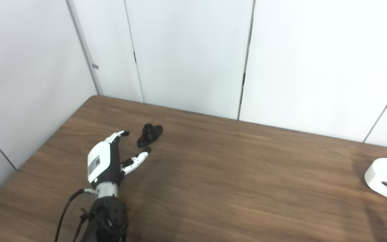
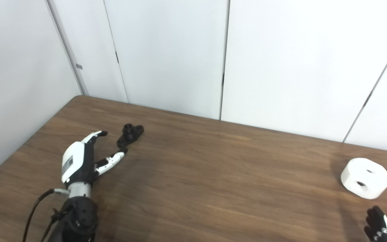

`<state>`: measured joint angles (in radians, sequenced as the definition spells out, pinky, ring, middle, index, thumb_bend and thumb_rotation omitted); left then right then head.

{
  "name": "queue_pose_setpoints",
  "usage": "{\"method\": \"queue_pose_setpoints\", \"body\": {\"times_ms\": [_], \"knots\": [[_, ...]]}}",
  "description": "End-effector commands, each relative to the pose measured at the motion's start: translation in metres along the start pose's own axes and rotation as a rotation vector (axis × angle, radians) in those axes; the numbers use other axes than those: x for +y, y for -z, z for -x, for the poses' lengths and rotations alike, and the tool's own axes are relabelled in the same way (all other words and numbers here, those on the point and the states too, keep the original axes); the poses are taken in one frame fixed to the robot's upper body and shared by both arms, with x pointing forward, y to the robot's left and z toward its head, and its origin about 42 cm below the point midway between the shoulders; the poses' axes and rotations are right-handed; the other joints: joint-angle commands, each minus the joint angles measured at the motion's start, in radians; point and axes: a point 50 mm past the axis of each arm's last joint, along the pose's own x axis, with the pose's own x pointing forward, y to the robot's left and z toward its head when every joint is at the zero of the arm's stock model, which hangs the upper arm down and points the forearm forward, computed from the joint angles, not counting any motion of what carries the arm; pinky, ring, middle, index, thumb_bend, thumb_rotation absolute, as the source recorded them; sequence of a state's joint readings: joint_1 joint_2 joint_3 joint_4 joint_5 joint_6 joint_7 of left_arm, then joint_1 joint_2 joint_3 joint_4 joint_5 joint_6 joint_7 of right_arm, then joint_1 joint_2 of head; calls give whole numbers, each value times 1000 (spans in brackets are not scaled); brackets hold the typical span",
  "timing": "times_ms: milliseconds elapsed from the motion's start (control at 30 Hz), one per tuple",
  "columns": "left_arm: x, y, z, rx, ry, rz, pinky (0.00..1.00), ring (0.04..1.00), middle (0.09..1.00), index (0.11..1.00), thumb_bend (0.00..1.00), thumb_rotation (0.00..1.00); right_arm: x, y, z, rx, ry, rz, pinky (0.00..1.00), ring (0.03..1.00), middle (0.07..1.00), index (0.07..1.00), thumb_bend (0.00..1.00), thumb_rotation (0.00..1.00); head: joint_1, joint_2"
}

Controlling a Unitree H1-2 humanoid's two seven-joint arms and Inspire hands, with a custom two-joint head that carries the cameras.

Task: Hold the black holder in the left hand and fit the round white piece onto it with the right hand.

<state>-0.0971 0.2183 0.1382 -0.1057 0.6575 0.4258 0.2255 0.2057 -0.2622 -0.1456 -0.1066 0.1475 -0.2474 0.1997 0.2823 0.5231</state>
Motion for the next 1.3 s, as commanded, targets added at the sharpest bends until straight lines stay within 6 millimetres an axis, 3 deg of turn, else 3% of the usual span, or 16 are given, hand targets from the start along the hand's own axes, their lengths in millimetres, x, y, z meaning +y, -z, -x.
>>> {"method": "queue_pose_setpoints", "body": {"times_ms": [0, 400, 1267], "knots": [[13, -12, -18, -43, -57, -28, 841, 917, 885, 797, 793, 459, 17, 25, 31, 107, 15, -73, 1000, 1000, 991, 995, 580, 1000, 0, 2], [-3, -10, -54, -14, -30, -88, 908, 920, 881, 779, 795, 410, 19, 26, 32, 101, 17, -80, 1000, 993, 986, 987, 573, 1000, -7, 2], [-26, -21, -89, 12, 65, -174, 913, 926, 879, 714, 799, 430, 25, 23, 34, 113, 31, -67, 1000, 991, 969, 981, 570, 1000, -24, 7]]}}
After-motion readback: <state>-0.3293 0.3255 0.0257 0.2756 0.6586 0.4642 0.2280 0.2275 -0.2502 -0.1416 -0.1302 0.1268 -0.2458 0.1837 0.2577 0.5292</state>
